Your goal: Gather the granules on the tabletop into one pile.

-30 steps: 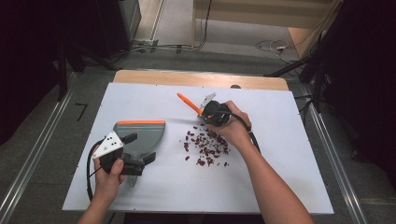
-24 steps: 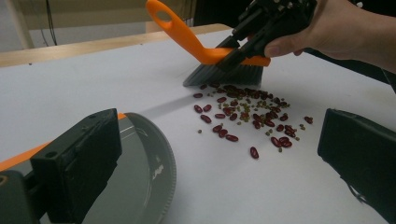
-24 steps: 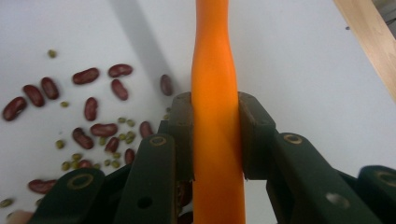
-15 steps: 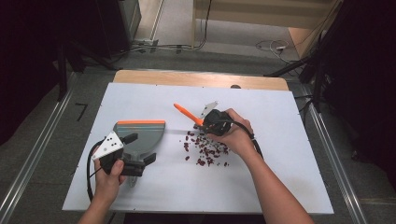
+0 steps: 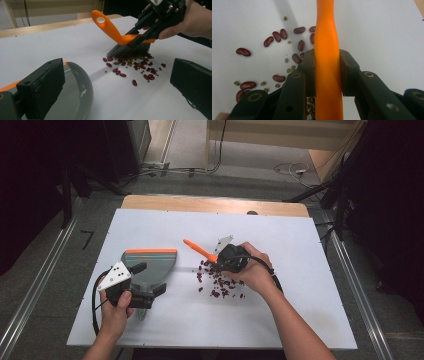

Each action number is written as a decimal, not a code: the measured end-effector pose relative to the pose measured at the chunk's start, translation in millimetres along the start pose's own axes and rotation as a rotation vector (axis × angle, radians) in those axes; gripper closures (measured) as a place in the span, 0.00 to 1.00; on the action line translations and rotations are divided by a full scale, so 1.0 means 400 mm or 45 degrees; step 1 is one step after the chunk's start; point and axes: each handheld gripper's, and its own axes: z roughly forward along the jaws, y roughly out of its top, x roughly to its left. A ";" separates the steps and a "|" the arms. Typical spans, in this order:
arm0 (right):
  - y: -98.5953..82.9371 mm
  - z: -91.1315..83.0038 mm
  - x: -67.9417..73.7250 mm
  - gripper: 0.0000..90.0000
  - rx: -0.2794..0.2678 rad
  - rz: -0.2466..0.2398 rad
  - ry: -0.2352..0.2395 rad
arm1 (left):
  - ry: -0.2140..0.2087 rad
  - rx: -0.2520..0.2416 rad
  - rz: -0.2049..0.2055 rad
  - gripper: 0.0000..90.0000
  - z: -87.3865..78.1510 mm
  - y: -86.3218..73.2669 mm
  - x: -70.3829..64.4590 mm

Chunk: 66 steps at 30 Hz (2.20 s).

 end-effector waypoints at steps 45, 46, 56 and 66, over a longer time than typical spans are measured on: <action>0.082 0.037 0.030 0.77 -0.022 -0.178 0.064 | 0.017 -0.020 -0.007 0.00 -0.013 0.001 0.003; 0.081 0.033 0.033 0.77 -0.021 -0.182 0.072 | 0.017 -0.021 -0.008 0.00 -0.013 0.002 0.003; 0.067 0.012 0.055 0.77 -0.035 -0.204 0.105 | 0.012 -0.017 -0.002 0.00 -0.010 0.001 0.001; 0.078 -0.058 0.035 0.77 -0.150 -0.064 0.078 | 0.019 -0.024 -0.011 0.00 -0.015 0.001 0.007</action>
